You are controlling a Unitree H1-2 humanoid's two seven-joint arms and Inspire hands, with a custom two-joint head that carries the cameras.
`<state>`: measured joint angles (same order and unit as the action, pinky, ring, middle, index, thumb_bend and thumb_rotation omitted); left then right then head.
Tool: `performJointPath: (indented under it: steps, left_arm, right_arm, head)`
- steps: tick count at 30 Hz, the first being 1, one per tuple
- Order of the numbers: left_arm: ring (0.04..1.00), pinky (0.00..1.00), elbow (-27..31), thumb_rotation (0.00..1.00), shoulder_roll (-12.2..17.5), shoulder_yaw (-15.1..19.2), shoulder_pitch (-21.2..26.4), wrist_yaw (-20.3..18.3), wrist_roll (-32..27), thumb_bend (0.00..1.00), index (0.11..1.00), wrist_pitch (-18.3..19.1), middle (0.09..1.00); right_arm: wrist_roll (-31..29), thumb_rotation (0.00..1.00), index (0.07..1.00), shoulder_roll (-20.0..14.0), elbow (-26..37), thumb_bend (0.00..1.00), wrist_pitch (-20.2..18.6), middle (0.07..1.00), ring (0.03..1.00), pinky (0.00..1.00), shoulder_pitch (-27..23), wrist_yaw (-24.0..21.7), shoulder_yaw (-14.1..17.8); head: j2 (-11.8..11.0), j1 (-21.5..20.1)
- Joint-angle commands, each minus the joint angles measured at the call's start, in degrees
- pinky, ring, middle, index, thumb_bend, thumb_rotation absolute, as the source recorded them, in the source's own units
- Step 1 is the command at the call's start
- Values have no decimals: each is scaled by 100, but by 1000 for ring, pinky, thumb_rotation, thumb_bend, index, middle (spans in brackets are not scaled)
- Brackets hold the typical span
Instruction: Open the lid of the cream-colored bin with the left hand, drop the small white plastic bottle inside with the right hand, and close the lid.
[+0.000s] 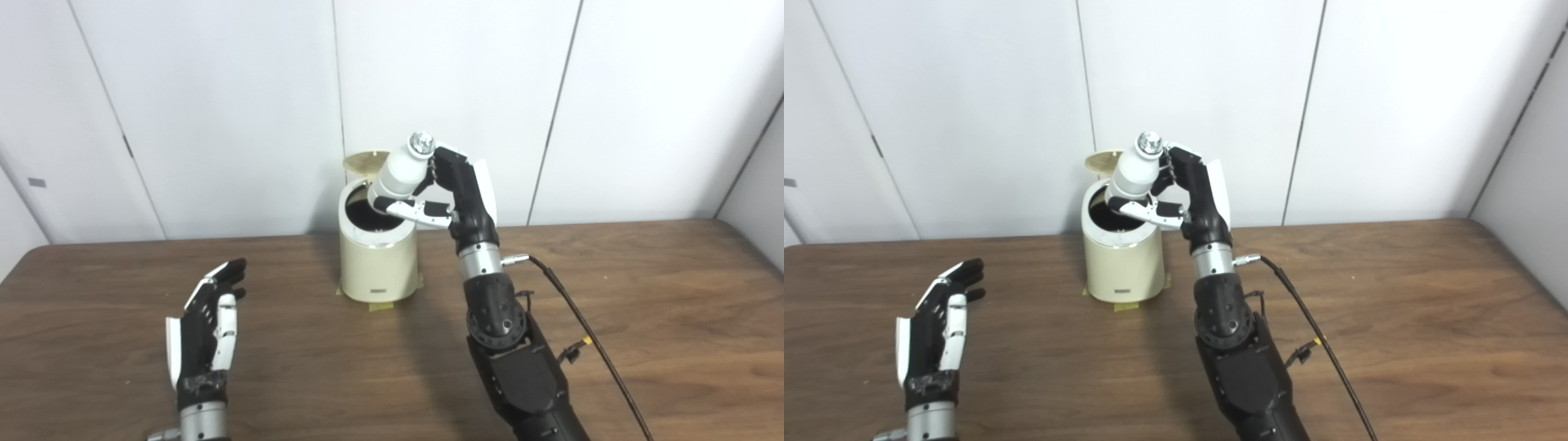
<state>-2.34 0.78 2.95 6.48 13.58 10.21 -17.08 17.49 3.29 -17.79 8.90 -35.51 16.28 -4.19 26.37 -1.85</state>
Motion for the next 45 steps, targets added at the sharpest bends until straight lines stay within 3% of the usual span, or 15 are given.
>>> performJointPath:
  steps: [1,19,27,45]
  left_arm:
    - [783,713,-240,723,-82,-94,-72,68,244,93,746,-239,779]
    - [784,716,-231,770,-63,-118,-97,111,366,98,749,-249,782]
    - [782,711,-228,761,-88,-121,-107,128,391,77,747,-257,780]
    - [784,719,-142,788,-116,-124,-123,102,353,103,748,-205,781]
  right_arm:
    - [88,0,504,80,-6,518,290,482,434,364,-384,128,-28]
    - [310,0,502,-60,-1222,518,837,480,438,382,-764,591,-101]
    - [802,0,508,-217,-1673,517,1294,481,430,374,-848,1074,-313]
    - [1076,0,498,-397,-1947,517,1518,496,424,366,-792,1251,-501]
  head:
    - [7,-1]
    - [-3,8]
    - [-8,11]
    - [5,16]
